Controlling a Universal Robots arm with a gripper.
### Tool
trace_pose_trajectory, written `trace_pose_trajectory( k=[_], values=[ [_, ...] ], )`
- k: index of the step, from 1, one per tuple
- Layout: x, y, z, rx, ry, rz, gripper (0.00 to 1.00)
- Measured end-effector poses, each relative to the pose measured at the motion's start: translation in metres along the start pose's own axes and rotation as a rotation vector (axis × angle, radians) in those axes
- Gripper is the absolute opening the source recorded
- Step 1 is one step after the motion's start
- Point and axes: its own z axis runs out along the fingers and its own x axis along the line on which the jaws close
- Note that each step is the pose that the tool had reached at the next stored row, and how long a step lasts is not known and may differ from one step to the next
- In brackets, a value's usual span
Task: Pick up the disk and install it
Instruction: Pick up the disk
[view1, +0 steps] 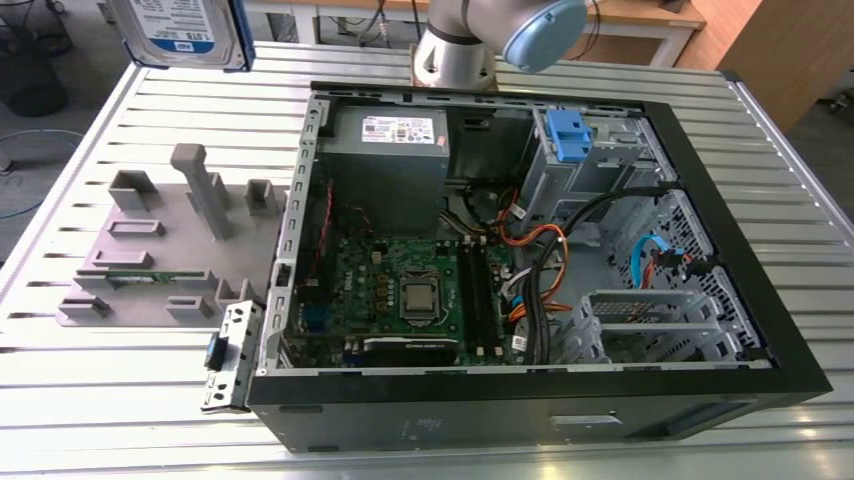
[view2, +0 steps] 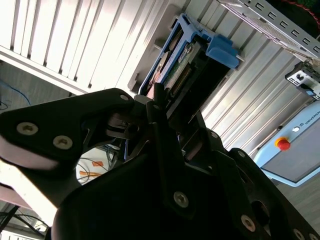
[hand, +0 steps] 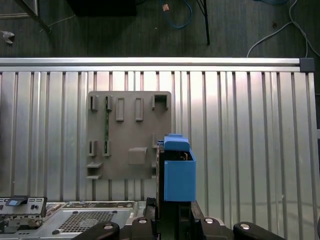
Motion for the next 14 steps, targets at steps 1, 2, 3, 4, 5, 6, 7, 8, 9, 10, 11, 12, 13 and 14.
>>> trace_pose_trajectory(
  k=[1, 2, 3, 4, 5, 6, 7, 8, 9, 10, 11, 12, 13, 14],
  values=[
    [0.0000, -0.0009, 0.0000, 0.0000, 0.0000, 0.000, 0.35],
    [0.0000, -0.0014, -0.0001, 0.0000, 0.0000, 0.000, 0.35],
    [0.0000, -0.0014, 0.0000, 0.0001, 0.0000, 0.000, 0.35],
    [0.0000, -0.0017, 0.0000, 0.0001, -0.0001, 0.000, 0.35],
    [0.0000, -0.0019, -0.0001, 0.0001, -0.0001, 0.000, 0.35],
    [0.0000, -0.0020, -0.0001, 0.0001, -0.0001, 0.000, 0.35],
    [-0.0001, -0.0020, -0.0001, 0.0000, 0.0000, 0.000, 0.35],
    [0.0000, -0.0020, -0.0001, 0.0000, 0.0000, 0.000, 0.35],
    [-0.0001, -0.0020, -0.0001, 0.0001, -0.0001, 0.000, 0.35],
    [0.0000, -0.0020, -0.0001, 0.0000, 0.0000, 0.000, 0.35],
    [-0.0001, -0.0020, -0.0001, 0.0001, -0.0001, 0.000, 0.35],
    [0.0000, -0.0021, -0.0001, 0.0001, -0.0001, 0.000, 0.35],
    [-0.0001, -0.0021, -0.0001, 0.0001, 0.0000, 0.000, 0.35],
    [-0.0001, -0.0023, -0.0001, 0.0001, -0.0001, 0.000, 0.35]
  ],
)
